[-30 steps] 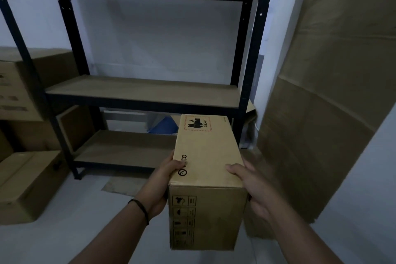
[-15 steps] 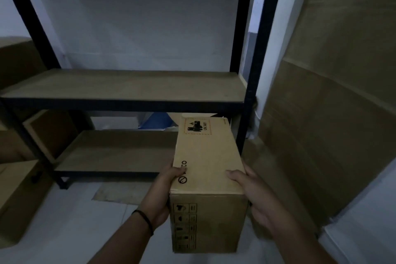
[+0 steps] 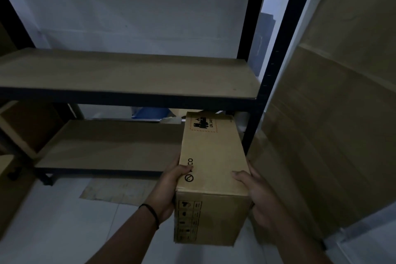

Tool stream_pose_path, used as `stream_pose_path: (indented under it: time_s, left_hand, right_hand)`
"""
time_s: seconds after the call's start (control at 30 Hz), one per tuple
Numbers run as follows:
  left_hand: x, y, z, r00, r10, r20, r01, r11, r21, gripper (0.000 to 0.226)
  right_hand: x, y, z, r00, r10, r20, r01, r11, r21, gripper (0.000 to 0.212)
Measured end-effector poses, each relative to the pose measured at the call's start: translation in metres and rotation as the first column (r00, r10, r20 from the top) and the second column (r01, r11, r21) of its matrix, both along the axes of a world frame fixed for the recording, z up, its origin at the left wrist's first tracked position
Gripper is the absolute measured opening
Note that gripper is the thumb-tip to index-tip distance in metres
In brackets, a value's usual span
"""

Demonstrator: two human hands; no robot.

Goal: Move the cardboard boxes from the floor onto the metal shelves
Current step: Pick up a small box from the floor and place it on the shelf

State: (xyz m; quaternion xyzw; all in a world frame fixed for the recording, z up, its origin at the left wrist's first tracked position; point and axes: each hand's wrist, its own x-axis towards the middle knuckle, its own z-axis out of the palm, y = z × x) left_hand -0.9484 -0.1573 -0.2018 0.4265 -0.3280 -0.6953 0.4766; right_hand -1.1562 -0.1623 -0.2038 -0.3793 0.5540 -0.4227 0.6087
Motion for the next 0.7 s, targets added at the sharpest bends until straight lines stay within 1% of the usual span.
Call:
stream_pose_path:
  time_s: [0.2, 0.4, 0.47, 0.6, 0.7]
  left_hand:
    - [-0.009, -0.020, -0.018, 0.999, 0.041, 0.012, -0.042, 0.999, 0.024, 0.041]
    - [-0.016, -0.034, -0.020, 0.998, 0.059, -0.027, -0.059, 0.998, 0.013, 0.044]
    - [-0.018, -0.043, -0.018, 0.997, 0.063, -0.034, -0.062, 0.998, 0.011, 0.042]
    - [-0.021, -0.057, -0.018, 0.997, 0.069, -0.021, -0.068, 0.997, 0.032, 0.035]
    - [-0.021, -0.063, -0.022, 0.997, 0.078, 0.001, -0.078, 0.996, 0.033, 0.036]
  right_hand:
    - [-0.006, -0.020, -0.014, 0.999, -0.015, 0.037, 0.013, 0.998, 0.057, 0.040]
    - [-0.010, -0.037, -0.012, 0.999, -0.018, 0.035, 0.016, 0.999, 0.030, 0.041]
    - [-0.012, -0.044, -0.011, 0.999, -0.026, 0.020, 0.025, 0.999, 0.022, 0.043]
    - [-0.013, -0.055, -0.013, 0.999, -0.035, 0.016, 0.035, 0.999, 0.026, 0.040]
    - [-0.012, -0.059, -0.019, 0.999, -0.041, -0.010, 0.041, 0.999, 0.031, 0.042]
